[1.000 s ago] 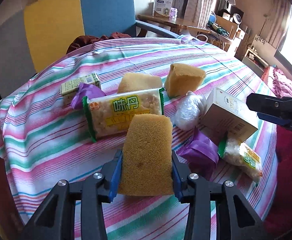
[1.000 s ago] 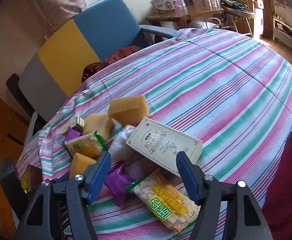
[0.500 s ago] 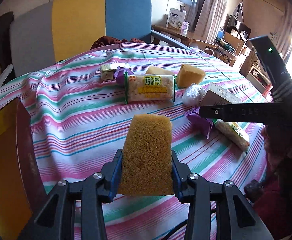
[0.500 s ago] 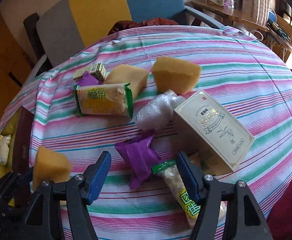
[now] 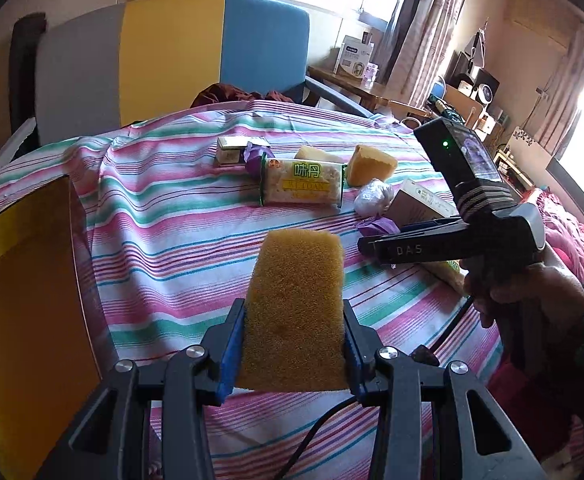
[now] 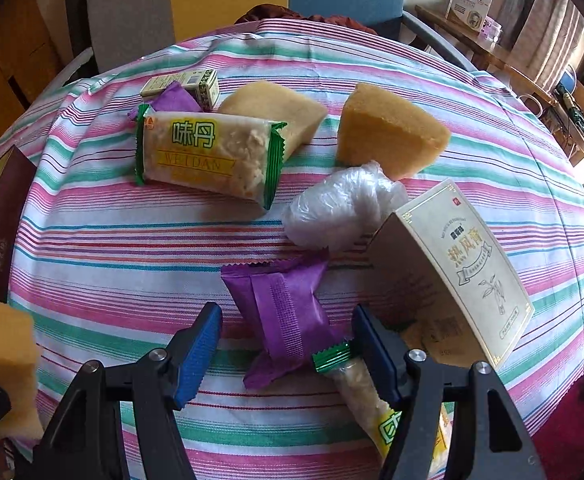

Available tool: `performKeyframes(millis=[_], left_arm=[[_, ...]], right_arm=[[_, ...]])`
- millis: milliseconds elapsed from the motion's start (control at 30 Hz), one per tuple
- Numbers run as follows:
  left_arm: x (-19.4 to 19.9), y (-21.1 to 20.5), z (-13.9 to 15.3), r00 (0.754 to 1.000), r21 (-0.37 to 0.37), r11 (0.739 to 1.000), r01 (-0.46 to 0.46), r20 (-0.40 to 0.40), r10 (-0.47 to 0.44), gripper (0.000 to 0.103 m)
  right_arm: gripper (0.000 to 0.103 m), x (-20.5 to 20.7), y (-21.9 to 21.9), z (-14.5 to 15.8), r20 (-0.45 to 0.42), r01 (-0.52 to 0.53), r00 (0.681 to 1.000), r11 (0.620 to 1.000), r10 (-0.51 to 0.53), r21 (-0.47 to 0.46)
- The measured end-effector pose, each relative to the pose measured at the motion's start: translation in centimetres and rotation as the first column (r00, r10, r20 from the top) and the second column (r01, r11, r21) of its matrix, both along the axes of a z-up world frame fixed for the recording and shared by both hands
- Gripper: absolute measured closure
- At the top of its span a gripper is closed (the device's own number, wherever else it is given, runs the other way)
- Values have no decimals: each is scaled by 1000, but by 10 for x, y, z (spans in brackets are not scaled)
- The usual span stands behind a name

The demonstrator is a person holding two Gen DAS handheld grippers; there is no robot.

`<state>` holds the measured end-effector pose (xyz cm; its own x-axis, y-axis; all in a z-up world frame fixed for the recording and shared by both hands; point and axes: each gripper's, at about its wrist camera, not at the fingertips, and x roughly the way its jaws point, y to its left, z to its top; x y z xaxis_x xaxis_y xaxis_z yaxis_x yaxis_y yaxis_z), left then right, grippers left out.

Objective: Organize objects
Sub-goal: 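Place the yellow sponge beside the sock in the tray while the right tool grasps a purple packet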

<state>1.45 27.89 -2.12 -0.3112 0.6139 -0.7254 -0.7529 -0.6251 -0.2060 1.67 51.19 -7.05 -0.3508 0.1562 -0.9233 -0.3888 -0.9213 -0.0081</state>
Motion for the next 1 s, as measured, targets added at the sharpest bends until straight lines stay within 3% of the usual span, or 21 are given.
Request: performKeyframes(millis=[100, 200, 400, 733, 900, 1000], left_arm=[[3, -5, 5, 1000, 15, 1000, -1, 2, 1, 59], [7, -10, 10, 1000, 25, 1000, -6, -5, 6, 59], [4, -26, 16, 999, 38, 999, -38, -14, 38, 59], [-10, -71, 27, 990, 50, 989, -139, -20, 141, 59], [-30, -127, 36, 963, 13, 965, -260, -67, 261, 59], [-52, -173, 32, 928, -48, 929, -368, -86, 363, 59]], right_arm=[[35, -1, 2, -1, -1, -4, 1000, 1000, 4, -5], [65, -2, 1, -2, 9, -9, 1000, 1000, 9, 0], [67, -3, -15, -3, 20, -82, 996, 996, 82, 35], [67, -3, -14, -4, 22, -81, 997, 996, 80, 28], [67, -3, -15, -5, 27, -84, 996, 996, 83, 40], [67, -7, -17, -5, 31, -91, 995, 995, 90, 46]])
